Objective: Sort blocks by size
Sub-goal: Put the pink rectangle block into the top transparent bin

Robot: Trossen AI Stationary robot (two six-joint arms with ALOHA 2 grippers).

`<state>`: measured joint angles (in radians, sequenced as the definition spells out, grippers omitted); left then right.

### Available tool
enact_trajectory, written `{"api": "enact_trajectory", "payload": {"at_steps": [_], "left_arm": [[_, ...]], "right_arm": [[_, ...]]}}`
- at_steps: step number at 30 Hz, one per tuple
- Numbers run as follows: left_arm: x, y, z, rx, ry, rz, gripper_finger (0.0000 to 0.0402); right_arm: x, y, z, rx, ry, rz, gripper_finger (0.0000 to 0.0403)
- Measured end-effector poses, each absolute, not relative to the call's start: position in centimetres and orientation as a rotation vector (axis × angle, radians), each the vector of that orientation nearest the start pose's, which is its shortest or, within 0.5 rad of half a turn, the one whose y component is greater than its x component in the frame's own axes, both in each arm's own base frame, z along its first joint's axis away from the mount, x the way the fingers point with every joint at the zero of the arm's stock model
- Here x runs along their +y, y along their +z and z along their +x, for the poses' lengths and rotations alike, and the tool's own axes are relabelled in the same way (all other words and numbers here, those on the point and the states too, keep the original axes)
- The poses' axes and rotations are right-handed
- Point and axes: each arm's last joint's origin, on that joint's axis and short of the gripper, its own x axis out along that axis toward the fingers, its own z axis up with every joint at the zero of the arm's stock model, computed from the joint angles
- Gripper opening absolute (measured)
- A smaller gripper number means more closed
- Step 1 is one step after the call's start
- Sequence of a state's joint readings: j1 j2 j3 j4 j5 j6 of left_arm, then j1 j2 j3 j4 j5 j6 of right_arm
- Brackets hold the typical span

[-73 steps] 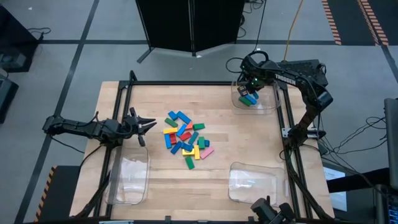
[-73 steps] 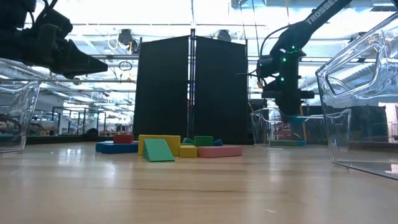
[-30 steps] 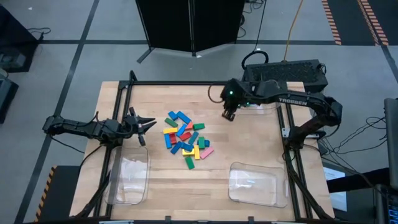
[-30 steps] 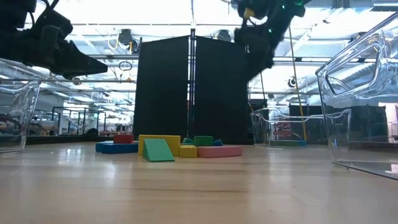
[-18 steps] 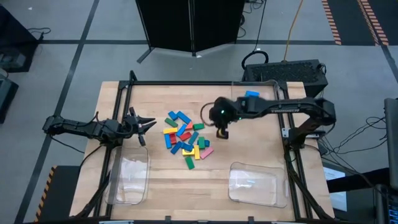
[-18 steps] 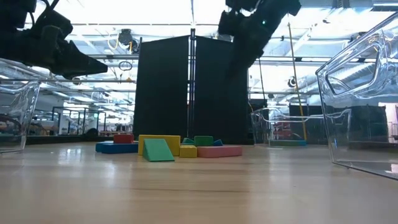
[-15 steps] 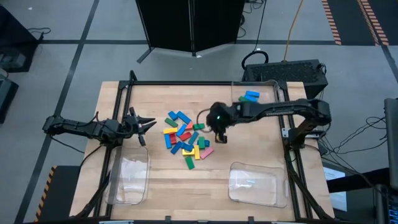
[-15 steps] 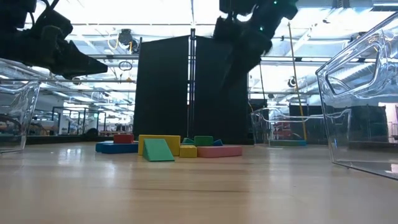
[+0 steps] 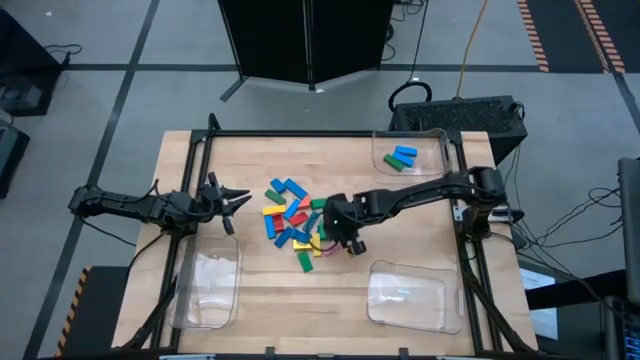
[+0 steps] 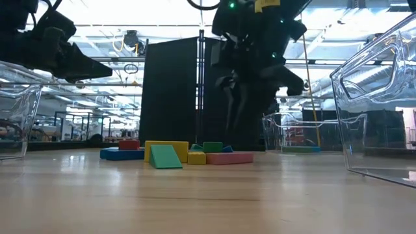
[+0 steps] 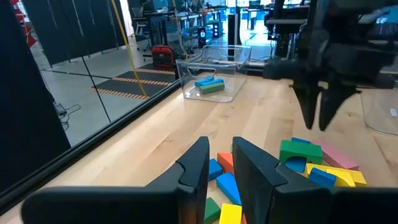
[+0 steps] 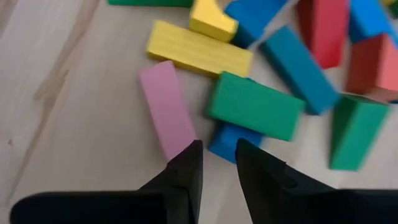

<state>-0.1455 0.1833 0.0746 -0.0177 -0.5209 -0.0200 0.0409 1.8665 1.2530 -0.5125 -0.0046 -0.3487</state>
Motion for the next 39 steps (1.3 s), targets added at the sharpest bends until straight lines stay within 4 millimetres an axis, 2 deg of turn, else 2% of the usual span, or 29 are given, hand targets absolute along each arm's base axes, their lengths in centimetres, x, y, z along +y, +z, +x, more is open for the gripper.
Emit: {"api": "enact_trajectory", "payload": {"at_steps": [7, 12, 16, 29, 39], "left_arm": [[-0.1, 17.3, 10.4, 0.116, 0.376, 0.022, 0.0075], [-0.1, 17.3, 10.4, 0.116, 0.376, 0.022, 0.0075], [-0.1, 17.3, 10.4, 0.116, 0.376, 0.021, 0.0075], [-0.1, 17.3, 10.4, 0.115, 0.376, 0.021, 0.0075], [-0.1, 17.3, 10.4, 0.115, 0.377, 0.021, 0.0075]], "right_arm": [[2.6, 16.3, 37.6, 1.135, 0.257, -0.331, 0.0146], [3.1, 16.2, 37.6, 1.136, 0.269, -0.337, 0.0188], [3.3, 16.2, 37.6, 1.135, 0.285, -0.316, 0.0205], [3.4, 13.9, 38.1, 1.17, 0.333, -0.331, 0.0205], [3.4, 13.8, 38.1, 1.169, 0.321, -0.299, 0.0157]]}}
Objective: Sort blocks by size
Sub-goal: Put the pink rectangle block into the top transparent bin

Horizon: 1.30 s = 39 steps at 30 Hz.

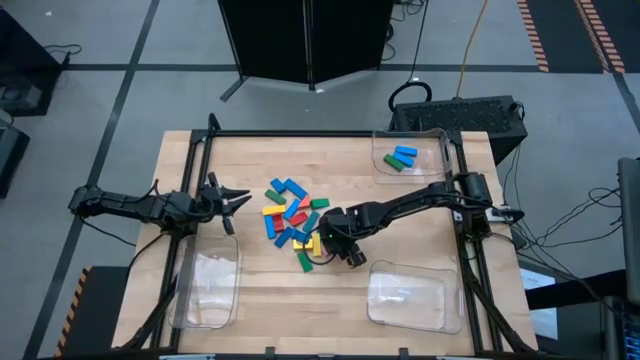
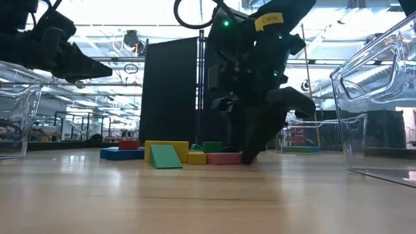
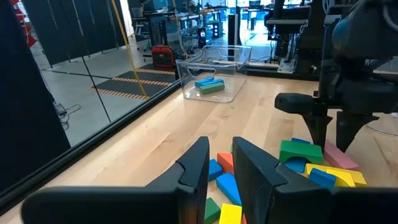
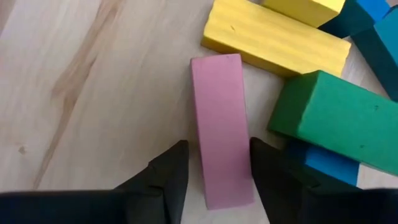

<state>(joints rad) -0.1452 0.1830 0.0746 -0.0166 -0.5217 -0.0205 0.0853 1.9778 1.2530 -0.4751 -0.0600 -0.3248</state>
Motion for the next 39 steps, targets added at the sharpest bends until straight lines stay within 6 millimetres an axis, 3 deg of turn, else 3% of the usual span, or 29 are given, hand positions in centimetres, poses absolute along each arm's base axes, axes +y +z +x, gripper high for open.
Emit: {"api": "enact_trajectory", "payload": {"at_steps": [8, 14, 24, 31, 39], "left_arm": [[-0.1, 17.3, 10.4, 0.116, 0.378, 0.021, 0.0075], [-0.1, 17.3, 10.4, 0.115, 0.378, 0.021, 0.0075], [-0.1, 17.3, 10.4, 0.116, 0.379, 0.022, 0.0075], [-0.1, 17.3, 10.4, 0.118, 0.378, 0.023, 0.0075], [0.0, 17.2, 10.3, 0.126, 0.379, 0.025, 0.0075]], "right_arm": [[3.4, 13.8, 38.1, 1.172, 0.307, -0.277, 0.0106], [3.4, 14.1, 38.1, 1.166, 0.302, -0.276, 0.0108], [2.3, 17.4, 37.5, 1.101, 0.25, -0.246, 0.0106], [0.1, 20.0, 36.6, 1.063, 0.177, -0.195, 0.0107], [-3.9, 22.8, 34.4, 1.081, 0.005, -0.079, 0.0106]]}}
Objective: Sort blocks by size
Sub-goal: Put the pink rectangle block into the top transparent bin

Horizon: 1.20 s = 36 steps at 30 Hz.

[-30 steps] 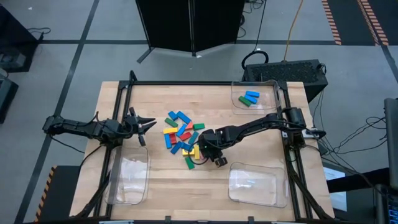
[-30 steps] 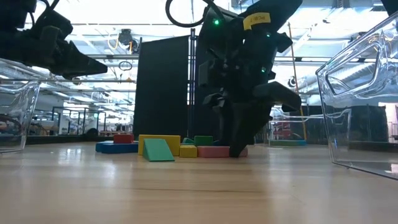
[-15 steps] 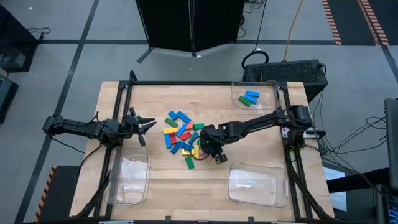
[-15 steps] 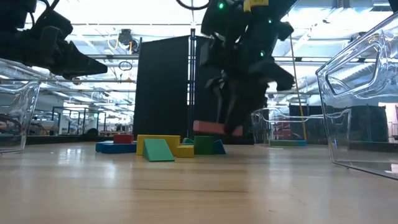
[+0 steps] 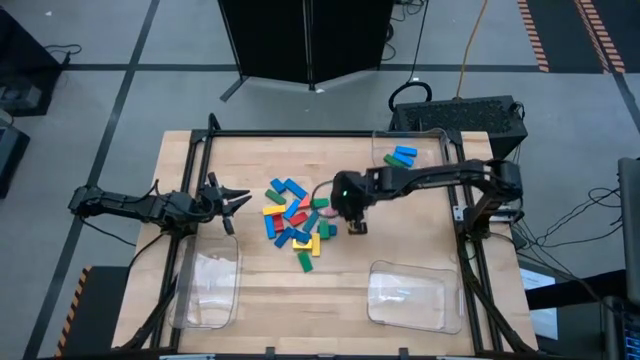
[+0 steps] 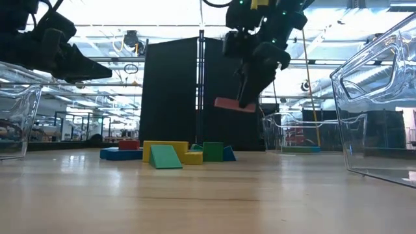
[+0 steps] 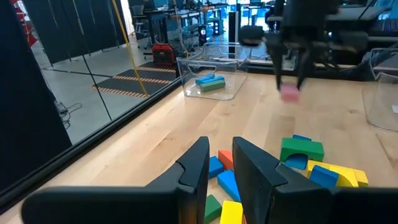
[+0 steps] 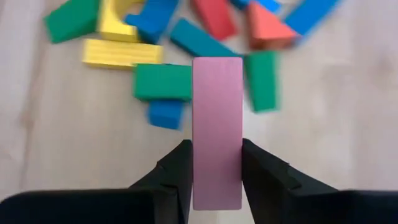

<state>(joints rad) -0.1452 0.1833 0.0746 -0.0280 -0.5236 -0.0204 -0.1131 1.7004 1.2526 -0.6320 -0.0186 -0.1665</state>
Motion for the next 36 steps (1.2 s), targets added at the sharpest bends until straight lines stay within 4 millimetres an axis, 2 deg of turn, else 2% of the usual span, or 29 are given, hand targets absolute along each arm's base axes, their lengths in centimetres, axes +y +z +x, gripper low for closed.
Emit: {"api": "enact_trajectory", "payload": {"at_steps": [7, 13, 18, 27, 36], "left_arm": [[0.0, 17.2, 10.3, 0.129, 0.379, 0.026, 0.0075], [-0.1, 17.2, 10.3, 0.129, 0.379, 0.026, 0.0075], [0.0, 17.2, 10.3, 0.129, 0.379, 0.025, 0.0075], [-0.1, 17.2, 10.3, 0.13, 0.379, 0.023, 0.0075], [0.0, 17.1, 10.3, 0.132, 0.379, 0.024, 0.0075]], "right_arm": [[-6.8, 26.3, 31.2, 1.081, -0.2, -0.068, 0.0106], [-8.4, 29.3, 27.5, 1.07, -0.292, -0.02, 0.0101], [-10.1, 30.6, 24.6, 1.105, -0.408, 0.021, 0.0097], [-13.6, 30.8, 21.2, 1.185, -0.561, 0.125, 0.0098], [-16.3, 27.5, 17.8, 1.335, -0.61, 0.208, 0.0098]]}}
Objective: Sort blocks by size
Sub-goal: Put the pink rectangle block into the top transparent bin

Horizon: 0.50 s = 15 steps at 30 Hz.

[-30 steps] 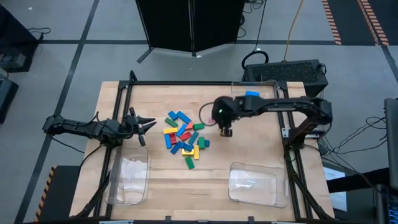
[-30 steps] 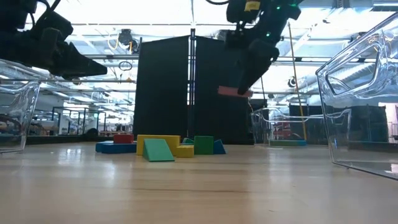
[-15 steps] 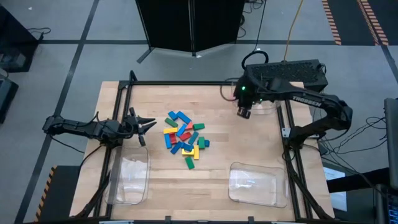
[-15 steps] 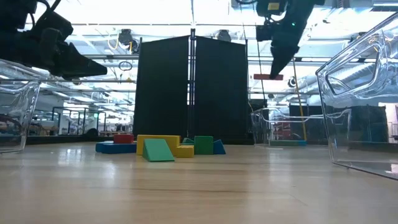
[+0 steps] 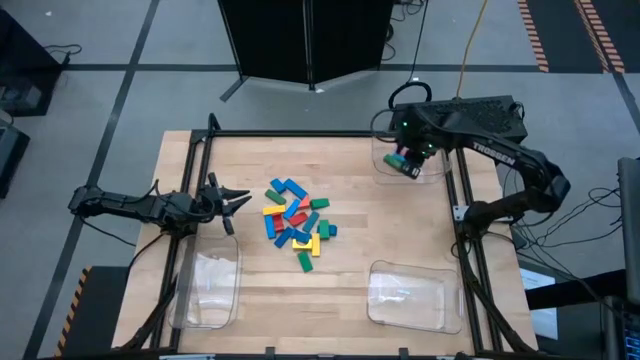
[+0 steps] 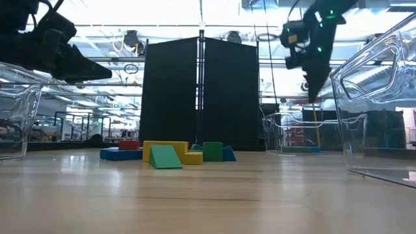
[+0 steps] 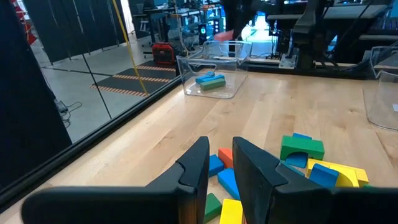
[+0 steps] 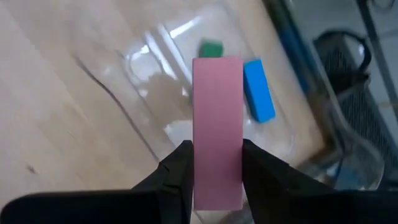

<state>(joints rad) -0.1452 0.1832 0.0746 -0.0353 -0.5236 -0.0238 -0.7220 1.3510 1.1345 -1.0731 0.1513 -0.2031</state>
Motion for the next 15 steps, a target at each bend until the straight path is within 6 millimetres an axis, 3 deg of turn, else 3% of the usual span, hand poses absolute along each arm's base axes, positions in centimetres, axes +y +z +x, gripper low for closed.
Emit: {"api": "enact_trajectory", "payload": {"at_steps": [15], "left_arm": [[0.0, 17.1, 10.3, 0.133, 0.379, 0.027, 0.0075]], "right_arm": [[-18.6, 24.1, 13.9, 1.387, -0.67, 0.368, 0.0098]]}}
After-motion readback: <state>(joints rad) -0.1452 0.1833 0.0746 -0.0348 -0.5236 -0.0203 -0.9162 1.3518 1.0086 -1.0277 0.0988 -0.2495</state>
